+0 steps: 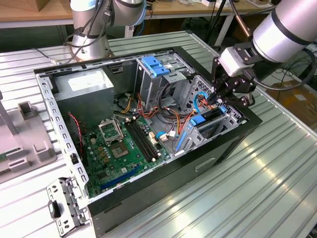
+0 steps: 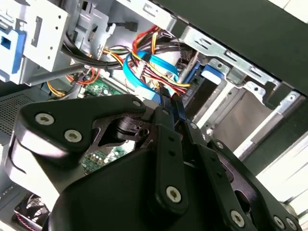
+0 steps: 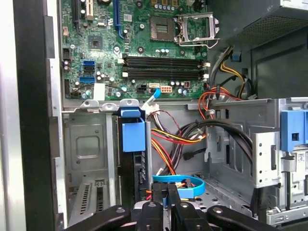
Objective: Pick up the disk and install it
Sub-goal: 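Insert the second disk wire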
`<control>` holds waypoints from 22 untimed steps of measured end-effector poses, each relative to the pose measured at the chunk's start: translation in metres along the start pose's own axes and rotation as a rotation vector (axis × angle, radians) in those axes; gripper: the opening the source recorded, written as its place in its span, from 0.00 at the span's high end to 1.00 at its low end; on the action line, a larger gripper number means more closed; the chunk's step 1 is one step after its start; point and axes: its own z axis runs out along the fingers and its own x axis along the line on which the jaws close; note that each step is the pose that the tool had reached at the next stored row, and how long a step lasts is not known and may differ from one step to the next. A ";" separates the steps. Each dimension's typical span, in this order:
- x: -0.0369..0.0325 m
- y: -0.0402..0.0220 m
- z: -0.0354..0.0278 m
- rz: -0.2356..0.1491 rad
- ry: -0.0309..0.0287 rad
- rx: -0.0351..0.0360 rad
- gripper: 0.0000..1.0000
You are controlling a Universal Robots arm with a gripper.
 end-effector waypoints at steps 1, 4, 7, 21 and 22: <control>0.0015 0.0005 0.0002 0.000 0.0001 0.0000 0.84; 0.0060 0.0021 0.0007 0.000 0.0000 0.0000 0.84; 0.0088 0.0061 0.0021 -0.001 -0.0001 -0.0004 0.84; 0.0180 0.0075 0.0082 -0.014 -0.0008 -0.0038 0.84; 0.0182 0.0076 0.0086 -0.015 -0.0007 -0.0039 0.84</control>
